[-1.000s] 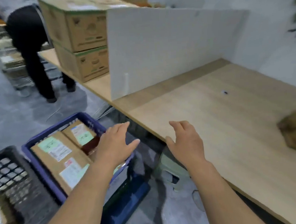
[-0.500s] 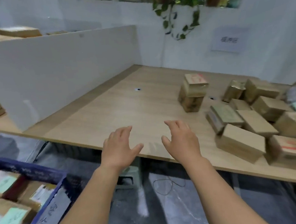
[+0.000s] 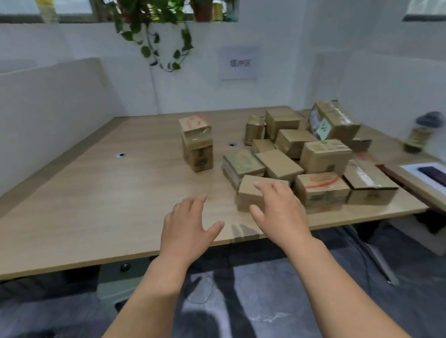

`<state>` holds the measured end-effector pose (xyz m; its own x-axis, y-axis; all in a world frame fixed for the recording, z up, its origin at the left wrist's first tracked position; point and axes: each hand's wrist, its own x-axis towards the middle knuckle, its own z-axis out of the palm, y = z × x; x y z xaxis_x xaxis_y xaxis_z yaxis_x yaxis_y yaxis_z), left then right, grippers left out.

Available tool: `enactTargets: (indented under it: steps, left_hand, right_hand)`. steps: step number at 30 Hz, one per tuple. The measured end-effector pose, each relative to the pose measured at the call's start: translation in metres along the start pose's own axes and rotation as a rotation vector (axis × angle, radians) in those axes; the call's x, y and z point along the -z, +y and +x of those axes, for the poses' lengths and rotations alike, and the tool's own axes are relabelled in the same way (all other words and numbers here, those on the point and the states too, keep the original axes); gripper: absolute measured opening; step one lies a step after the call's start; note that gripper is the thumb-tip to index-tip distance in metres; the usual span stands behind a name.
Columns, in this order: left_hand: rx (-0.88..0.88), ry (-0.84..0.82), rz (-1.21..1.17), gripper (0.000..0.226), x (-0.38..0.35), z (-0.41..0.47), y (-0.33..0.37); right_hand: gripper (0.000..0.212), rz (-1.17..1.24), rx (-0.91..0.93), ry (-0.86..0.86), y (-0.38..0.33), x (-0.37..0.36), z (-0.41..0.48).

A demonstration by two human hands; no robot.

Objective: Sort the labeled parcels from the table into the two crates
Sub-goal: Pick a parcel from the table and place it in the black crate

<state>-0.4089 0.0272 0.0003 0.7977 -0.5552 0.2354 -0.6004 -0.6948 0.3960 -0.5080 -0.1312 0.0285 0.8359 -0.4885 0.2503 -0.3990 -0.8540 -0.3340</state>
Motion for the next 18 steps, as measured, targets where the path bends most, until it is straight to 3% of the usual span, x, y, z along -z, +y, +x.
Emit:
enactTargets:
  steps: [8, 18]
  left_hand:
    - [-0.126, -0.079, 0.001, 0.072, -0.045, 0.05, 0.05]
    - [-0.198, -0.111, -0.079, 0.073, -0.102, 0.159, 0.108]
  right_hand:
    - [0.055, -0.02, -0.13, 0.035, 0.068, 0.006, 0.02]
    - [0.055, -0.072, -0.205, 0.04, 0.147, 0.016, 0.113]
